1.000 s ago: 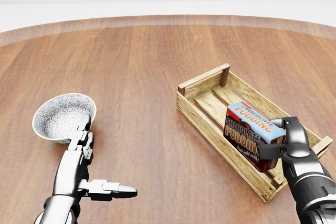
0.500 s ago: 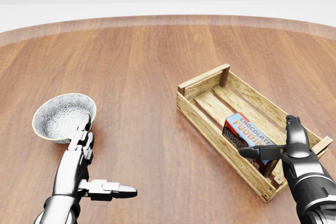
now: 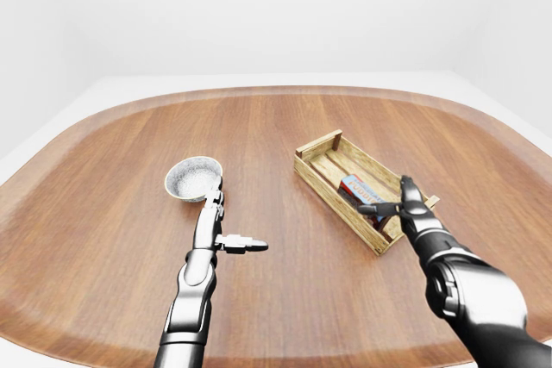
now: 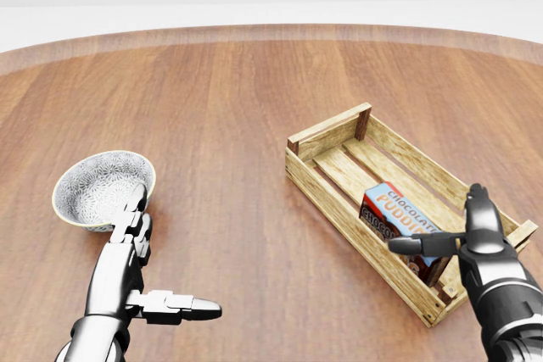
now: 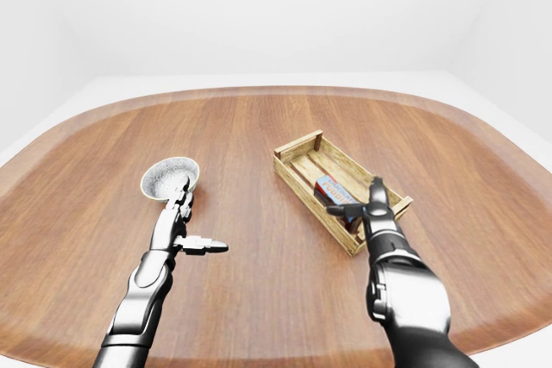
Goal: Pick up the chocolate pudding and put it in the tray.
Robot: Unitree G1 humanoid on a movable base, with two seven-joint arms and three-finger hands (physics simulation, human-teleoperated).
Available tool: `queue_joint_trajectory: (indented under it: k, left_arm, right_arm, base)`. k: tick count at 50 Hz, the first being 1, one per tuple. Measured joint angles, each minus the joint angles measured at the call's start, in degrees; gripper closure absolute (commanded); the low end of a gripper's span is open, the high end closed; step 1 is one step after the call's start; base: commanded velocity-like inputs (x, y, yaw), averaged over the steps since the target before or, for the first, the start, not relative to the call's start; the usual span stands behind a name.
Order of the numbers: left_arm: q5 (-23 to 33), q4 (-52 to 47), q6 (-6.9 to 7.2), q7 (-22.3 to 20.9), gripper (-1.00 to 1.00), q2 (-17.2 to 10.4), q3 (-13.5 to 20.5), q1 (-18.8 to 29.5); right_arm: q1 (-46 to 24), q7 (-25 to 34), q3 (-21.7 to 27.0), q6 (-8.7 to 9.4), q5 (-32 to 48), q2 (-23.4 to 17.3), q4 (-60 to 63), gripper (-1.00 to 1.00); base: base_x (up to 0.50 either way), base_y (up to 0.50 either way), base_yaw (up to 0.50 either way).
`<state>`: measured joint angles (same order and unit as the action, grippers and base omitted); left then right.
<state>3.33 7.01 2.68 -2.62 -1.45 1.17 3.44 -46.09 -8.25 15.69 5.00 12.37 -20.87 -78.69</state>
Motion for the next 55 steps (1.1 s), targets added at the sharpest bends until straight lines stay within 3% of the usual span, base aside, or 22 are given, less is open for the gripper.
queue_joint_trajectory:
  k: [55]
  left_arm:
    - [0.0,0.0,0.06,0.2,-1.0,0.1,-0.1,0.0]
  right_arm:
    - [-18.2,9.0,-3.5,0.0,0.2,-8.4,2.5,-1.0]
  base:
    - [0.0,0.0,0.0]
